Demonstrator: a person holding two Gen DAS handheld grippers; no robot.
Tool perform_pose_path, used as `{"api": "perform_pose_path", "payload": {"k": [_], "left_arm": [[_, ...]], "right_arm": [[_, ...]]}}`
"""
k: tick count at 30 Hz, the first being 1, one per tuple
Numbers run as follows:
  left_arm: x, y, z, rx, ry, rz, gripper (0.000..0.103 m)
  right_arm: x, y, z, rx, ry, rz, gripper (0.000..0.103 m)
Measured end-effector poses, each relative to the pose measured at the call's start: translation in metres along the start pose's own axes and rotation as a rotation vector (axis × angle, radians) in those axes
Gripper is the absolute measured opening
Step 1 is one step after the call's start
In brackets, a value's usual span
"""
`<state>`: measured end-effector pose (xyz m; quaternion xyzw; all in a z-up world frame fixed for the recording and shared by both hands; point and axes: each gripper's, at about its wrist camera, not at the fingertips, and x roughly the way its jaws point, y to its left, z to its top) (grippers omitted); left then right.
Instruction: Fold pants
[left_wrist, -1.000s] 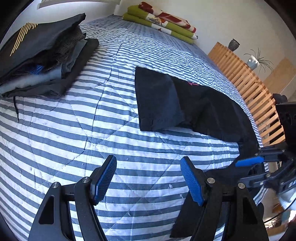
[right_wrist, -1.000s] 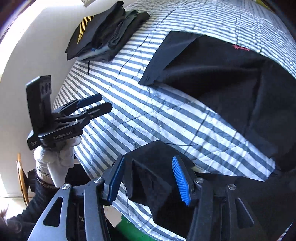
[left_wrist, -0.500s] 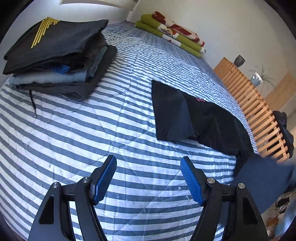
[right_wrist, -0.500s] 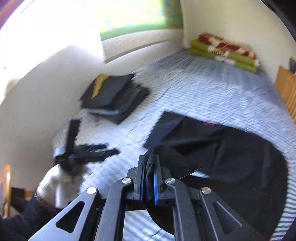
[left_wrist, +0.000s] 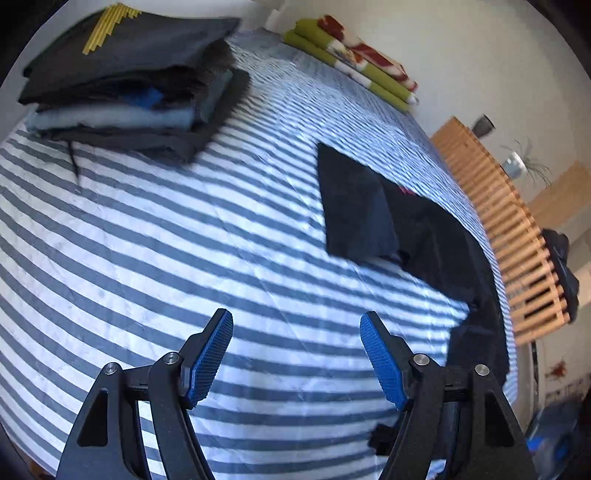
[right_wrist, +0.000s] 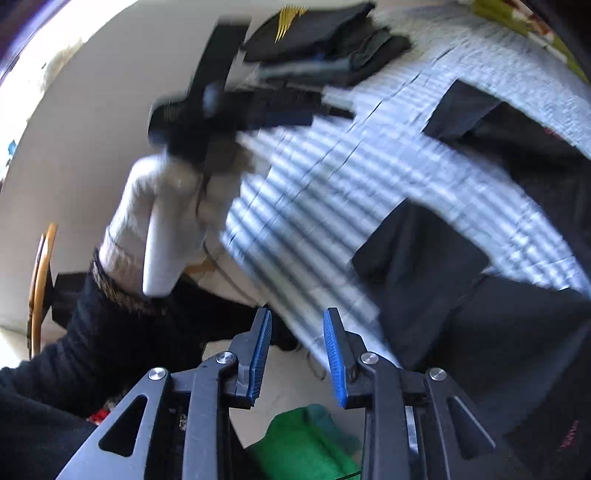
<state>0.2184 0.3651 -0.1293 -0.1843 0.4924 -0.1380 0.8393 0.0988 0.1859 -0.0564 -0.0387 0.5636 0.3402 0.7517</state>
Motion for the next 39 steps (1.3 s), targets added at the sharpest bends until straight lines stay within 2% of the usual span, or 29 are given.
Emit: {"api": "perform_pose_path", "payload": {"k": [2,3,6,8,10,12,13,14,17,21,25,28,31,33,35,37,39], "left_arm": [[0.006,-0.011,-0.015,0.037,0.046,-0.050,0.075],[0.007,-0.016,-0.023,0.052,0.062,-0.075,0.075],[0.017,-0.031,-0.049,0.083,0.135,-0.169,0.077],[0.031,-0.038,-0.062,0.088,0.183,-0.197,0.077],[0.049,-0.048,-0.072,0.102,0.221,-0.186,0.075],[0.054,-0.062,-0.075,0.130,0.201,-0.182,0.062],[0.057,-0.069,-0.075,0.140,0.213,-0.199,0.028],[0.059,-0.076,-0.073,0.136,0.222,-0.209,0.018],[0.063,-0.098,-0.066,0.174,0.200,-0.188,0.015],[0.059,-0.108,-0.059,0.167,0.208,-0.190,0.014],[0.038,-0.103,-0.055,0.187,0.193,-0.144,0.012],[0.027,-0.101,-0.050,0.198,0.190,-0.118,0.007],[0.006,-0.126,-0.030,0.272,0.128,-0.073,0.003],[-0.025,-0.149,-0.016,0.349,0.051,-0.097,0.001],[-0.063,-0.160,-0.017,0.450,-0.025,-0.102,0.002],[-0.077,-0.147,-0.029,0.482,0.000,-0.077,0.005],[-0.068,-0.113,-0.039,0.425,0.093,-0.034,0.009]], "right_arm": [[-0.027,-0.016,0.011,0.019,-0.059,-0.069,0.031],[-0.037,-0.025,0.014,0.022,-0.078,-0.113,0.036],[-0.055,-0.060,0.009,0.058,-0.109,-0.259,0.041],[-0.059,-0.094,-0.001,0.137,-0.107,-0.286,0.041],[-0.061,-0.131,-0.021,0.253,-0.110,-0.301,0.041],[-0.061,-0.161,-0.041,0.345,-0.105,-0.295,0.041],[-0.061,-0.177,-0.055,0.398,-0.103,-0.287,0.041],[-0.063,-0.188,-0.065,0.434,-0.099,-0.277,0.041],[-0.061,-0.212,-0.099,0.500,-0.080,-0.273,0.041],[-0.048,-0.228,-0.121,0.537,-0.032,-0.279,0.041],[-0.062,-0.223,-0.120,0.503,-0.082,-0.233,0.041],[-0.069,-0.211,-0.109,0.435,-0.110,-0.247,0.041],[-0.065,-0.206,-0.100,0.396,-0.105,-0.264,0.041],[-0.061,-0.205,-0.099,0.397,-0.083,-0.269,0.041],[-0.056,-0.202,-0.103,0.389,-0.050,-0.266,0.041],[-0.055,-0.197,-0.104,0.370,-0.032,-0.259,0.041],[-0.057,-0.192,-0.106,0.355,-0.037,-0.237,0.041]]}}
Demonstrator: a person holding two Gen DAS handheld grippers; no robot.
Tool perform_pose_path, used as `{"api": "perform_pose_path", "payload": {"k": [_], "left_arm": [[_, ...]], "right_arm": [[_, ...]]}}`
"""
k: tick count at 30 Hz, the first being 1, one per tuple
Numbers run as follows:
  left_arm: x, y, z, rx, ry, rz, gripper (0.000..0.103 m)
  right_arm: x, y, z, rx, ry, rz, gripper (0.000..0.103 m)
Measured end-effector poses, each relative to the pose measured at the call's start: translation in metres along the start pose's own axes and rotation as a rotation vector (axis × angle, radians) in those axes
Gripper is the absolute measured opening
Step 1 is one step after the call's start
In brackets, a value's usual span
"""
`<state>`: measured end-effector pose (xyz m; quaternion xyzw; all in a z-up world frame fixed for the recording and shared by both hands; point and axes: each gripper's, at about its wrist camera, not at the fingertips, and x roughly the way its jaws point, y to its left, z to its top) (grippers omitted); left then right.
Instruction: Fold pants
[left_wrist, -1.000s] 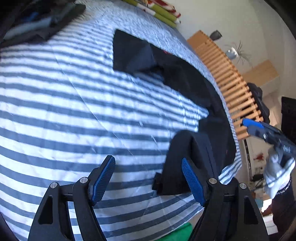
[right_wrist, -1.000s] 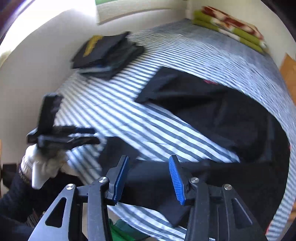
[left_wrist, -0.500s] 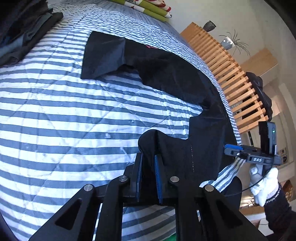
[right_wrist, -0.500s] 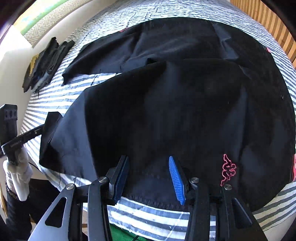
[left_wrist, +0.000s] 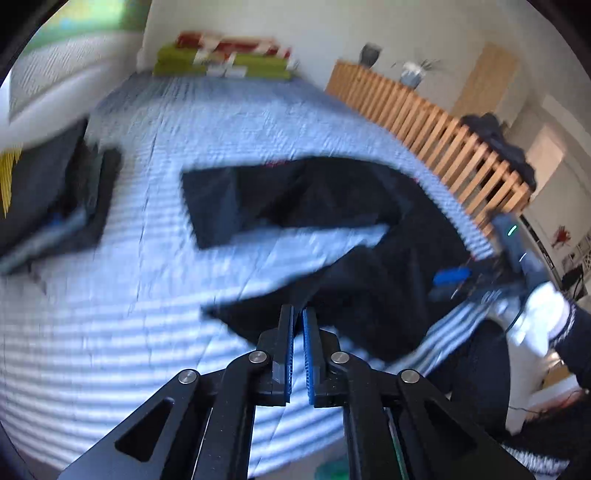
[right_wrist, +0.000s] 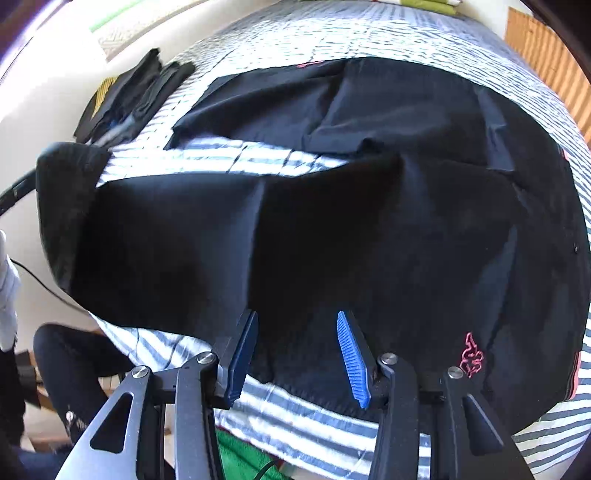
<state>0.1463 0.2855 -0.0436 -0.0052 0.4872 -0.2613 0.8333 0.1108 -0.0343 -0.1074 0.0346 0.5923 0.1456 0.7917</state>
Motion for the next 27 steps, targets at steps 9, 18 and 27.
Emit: {"api": "perform_pose_path", "payload": {"k": [9,18,27], "left_arm": [[0.048,0.092,-0.017,-0.371,0.087,-0.008,0.052],[0.128,0.066,-0.002,-0.233,0.154,0.193,0.049],[0.106,0.045,0.024,-0.172,0.072,0.270,0.006]], "right_arm": [[-0.006,0.059,0.025,-0.108,-0.077,0.078,0.041],[-0.019,0.008,0.003,0.028,-0.121,-0.027,0.041],[-0.055,-0.154,-0.059,0.383,-0.141,-0.332,0.041]]}}
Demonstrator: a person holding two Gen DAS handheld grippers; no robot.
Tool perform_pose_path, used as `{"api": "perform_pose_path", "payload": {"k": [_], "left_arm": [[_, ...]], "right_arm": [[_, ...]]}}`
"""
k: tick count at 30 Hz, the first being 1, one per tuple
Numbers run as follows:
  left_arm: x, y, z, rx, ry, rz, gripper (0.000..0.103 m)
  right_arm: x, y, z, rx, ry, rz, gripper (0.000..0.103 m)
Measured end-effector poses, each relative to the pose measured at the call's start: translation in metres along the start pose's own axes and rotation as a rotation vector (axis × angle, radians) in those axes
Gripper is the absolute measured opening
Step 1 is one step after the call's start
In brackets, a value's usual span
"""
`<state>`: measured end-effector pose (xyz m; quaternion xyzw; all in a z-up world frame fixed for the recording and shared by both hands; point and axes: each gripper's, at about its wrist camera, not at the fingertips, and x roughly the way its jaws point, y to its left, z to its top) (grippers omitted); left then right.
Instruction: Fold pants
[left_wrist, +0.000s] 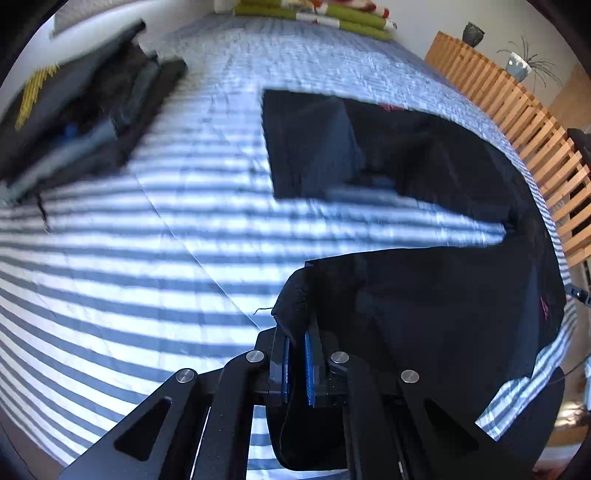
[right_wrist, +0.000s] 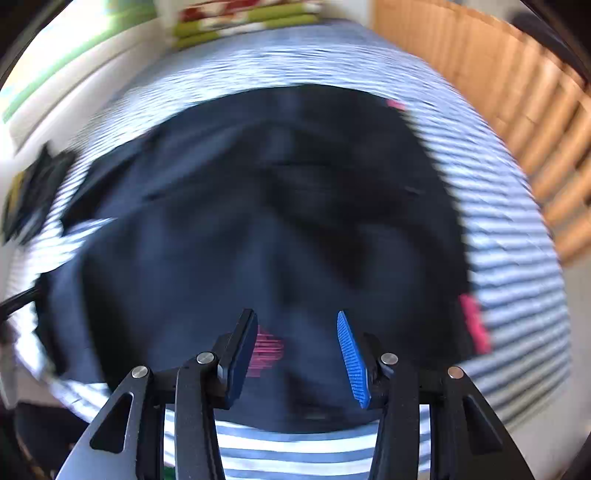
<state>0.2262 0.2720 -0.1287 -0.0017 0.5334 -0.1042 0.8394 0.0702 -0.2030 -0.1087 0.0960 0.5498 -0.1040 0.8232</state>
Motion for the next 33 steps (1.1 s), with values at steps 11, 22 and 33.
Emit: {"api": "perform_pose_path", "payload": {"k": [11,22,33], "left_arm": [[-0.022,0.031,0.051,-0.047,0.001,0.014,0.046],[0.037,0.005,0.147,-0.053,0.038,-0.027,0.060],[0.140,0.017,0.245,-0.145,0.069,-0.014,0.073]], "right_arm": [[0.013,-0.018,0.010,0.004,0.012,-0.001,0.041],[0.015,0.024,0.039,-0.069,-0.017,0.067,0.041],[0.020,0.029,0.093,-0.157,-0.123,0.053,0.041]]}}
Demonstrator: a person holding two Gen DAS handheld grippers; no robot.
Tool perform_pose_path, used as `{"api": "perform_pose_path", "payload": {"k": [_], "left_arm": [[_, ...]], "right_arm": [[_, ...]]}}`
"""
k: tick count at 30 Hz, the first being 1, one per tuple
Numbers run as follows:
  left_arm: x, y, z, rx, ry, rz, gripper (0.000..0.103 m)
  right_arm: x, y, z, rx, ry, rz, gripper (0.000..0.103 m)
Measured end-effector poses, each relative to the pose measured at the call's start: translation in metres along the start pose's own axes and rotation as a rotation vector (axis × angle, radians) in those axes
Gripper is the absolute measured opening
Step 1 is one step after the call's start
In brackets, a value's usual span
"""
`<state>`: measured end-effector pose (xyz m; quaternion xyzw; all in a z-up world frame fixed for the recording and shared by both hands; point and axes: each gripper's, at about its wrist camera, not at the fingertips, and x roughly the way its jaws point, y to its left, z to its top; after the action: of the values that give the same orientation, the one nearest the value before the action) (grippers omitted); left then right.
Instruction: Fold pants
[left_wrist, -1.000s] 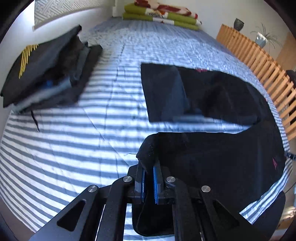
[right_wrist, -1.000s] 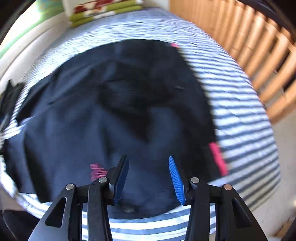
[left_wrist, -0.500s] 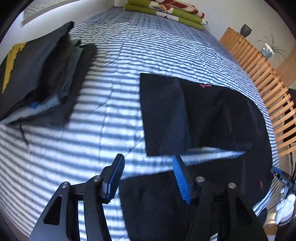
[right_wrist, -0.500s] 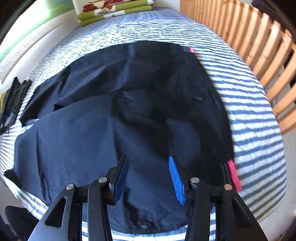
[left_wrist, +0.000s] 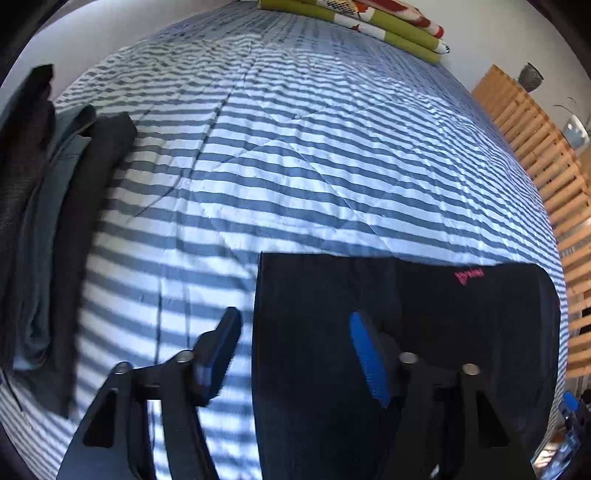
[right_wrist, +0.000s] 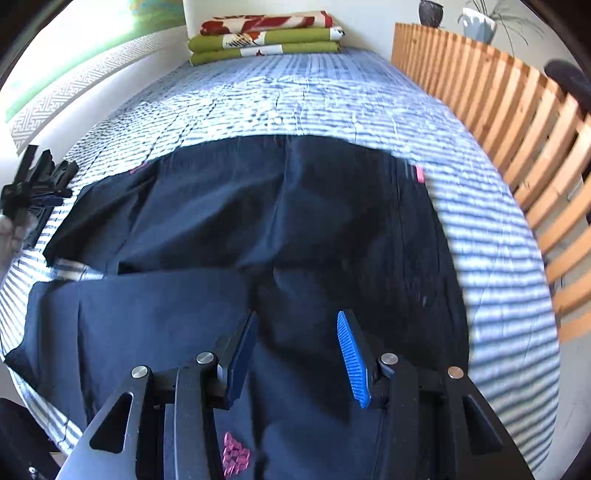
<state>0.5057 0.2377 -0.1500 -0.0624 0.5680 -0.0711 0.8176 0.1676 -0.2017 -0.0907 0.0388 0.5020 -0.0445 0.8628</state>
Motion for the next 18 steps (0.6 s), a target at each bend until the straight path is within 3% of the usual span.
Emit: {"api": "perform_pose_path", "payload": {"k": [4,7,8,10,12,18], "left_arm": [[0.029,-0.003,0.009,0.015,-0.003,0.056,0.073],[0.030,-0.022,0.005,0.102,-0.051,0.111,0.043],[0.030,-0.028,0.003,0.136,-0.055,0.133,0.026],[0.025,-0.030,0.003,0.154,-0.066,0.129,0.002],[0.015,-0.026,0.004,0.141,-0.068,0.087,0.002],[-0.033,-0.021,0.001,0.147,-0.149,0.066,0.002]], "right_arm": [[0.017,-0.008,0.027,0.024,0.027,0.031,0.041],[0.028,-0.008,0.039,0.037,0.043,0.033,0.041],[0.031,-0.007,0.042,0.036,0.045,0.030,0.041],[0.038,-0.006,0.047,0.039,0.051,0.028,0.041],[0.043,-0.006,0.051,0.052,0.059,0.040,0.041],[0.037,-0.005,0.040,0.072,0.082,0.078,0.041]]}}
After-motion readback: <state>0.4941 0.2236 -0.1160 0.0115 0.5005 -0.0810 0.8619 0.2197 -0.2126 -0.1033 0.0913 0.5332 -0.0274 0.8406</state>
